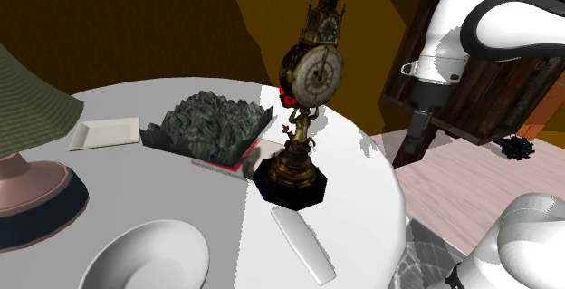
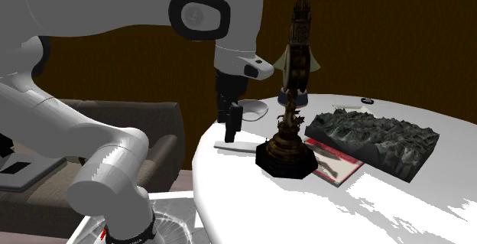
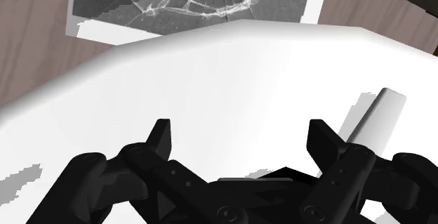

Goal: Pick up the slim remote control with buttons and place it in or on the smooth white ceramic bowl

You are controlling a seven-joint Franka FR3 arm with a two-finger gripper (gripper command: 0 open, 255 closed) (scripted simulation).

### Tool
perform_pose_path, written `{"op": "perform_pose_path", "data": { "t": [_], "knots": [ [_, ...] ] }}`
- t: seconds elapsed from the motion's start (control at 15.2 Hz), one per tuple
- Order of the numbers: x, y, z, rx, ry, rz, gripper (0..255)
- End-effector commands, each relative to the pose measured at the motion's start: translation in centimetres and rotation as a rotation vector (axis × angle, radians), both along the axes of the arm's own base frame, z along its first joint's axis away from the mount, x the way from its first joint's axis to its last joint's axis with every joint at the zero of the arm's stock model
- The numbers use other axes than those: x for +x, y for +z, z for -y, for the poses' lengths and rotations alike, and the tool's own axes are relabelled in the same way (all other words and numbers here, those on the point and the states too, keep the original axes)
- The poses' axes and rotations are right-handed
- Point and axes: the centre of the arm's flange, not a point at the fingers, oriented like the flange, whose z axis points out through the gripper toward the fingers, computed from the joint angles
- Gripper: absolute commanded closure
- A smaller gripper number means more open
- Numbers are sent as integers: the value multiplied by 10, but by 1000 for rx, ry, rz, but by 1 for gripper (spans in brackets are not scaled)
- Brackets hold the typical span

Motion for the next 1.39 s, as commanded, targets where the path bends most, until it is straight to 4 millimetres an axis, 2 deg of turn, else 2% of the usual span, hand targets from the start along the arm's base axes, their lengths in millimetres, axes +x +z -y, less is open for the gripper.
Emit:
{"op": "perform_pose_path", "data": {
  "t": [0.0,0.66,1.32],
  "knots": [
    [0,0,0,0,0,0,0],
    [1,-70,-112,-27,-151,37,0],
    [21,-143,-221,-55,-302,74,0]
  ]
}}
